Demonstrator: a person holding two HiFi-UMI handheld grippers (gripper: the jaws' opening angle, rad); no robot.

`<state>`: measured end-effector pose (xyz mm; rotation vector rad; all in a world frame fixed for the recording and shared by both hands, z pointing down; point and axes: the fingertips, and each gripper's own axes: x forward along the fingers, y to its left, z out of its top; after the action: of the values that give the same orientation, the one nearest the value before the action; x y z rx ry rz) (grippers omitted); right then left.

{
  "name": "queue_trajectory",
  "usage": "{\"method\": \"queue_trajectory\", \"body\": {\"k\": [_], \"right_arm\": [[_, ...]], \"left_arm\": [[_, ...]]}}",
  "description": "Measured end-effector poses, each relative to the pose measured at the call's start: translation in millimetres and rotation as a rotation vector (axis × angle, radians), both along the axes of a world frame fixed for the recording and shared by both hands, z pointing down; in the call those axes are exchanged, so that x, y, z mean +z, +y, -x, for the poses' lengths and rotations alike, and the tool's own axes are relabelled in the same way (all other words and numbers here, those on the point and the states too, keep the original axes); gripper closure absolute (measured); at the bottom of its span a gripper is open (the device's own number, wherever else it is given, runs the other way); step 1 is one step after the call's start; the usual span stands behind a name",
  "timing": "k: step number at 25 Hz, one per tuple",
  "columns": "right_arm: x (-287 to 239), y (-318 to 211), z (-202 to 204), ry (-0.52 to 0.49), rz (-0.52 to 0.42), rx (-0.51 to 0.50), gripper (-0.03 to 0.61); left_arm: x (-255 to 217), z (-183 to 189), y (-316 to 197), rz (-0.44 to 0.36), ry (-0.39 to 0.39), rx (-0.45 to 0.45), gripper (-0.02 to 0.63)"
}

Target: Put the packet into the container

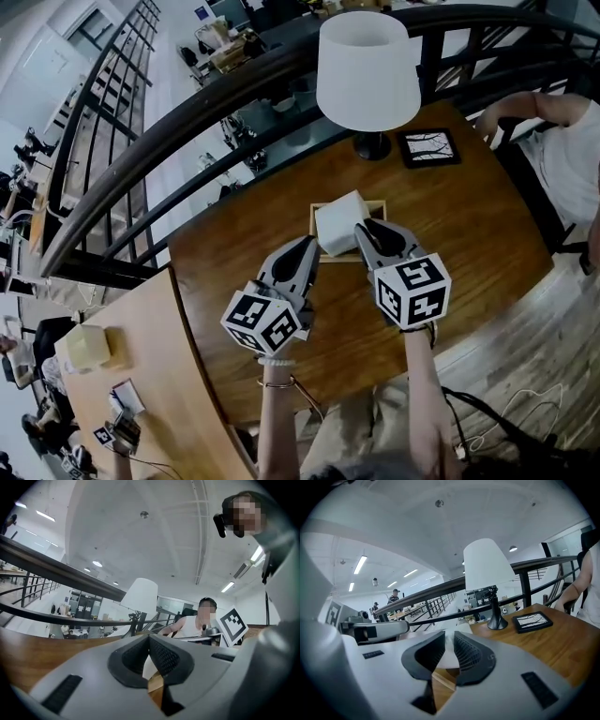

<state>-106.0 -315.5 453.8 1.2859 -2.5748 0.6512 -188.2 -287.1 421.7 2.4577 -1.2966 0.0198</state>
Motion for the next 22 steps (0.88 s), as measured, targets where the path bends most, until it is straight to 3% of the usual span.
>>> {"method": "queue_trajectory", "body": {"k": [22], "right_arm": [[1.1,1.5,-5.5,-0.019,-0.059,0.126,0.509]], "left_arm": [[5.2,0.2,-4.4,0.012,-0.008,0.009,0.609]]}}
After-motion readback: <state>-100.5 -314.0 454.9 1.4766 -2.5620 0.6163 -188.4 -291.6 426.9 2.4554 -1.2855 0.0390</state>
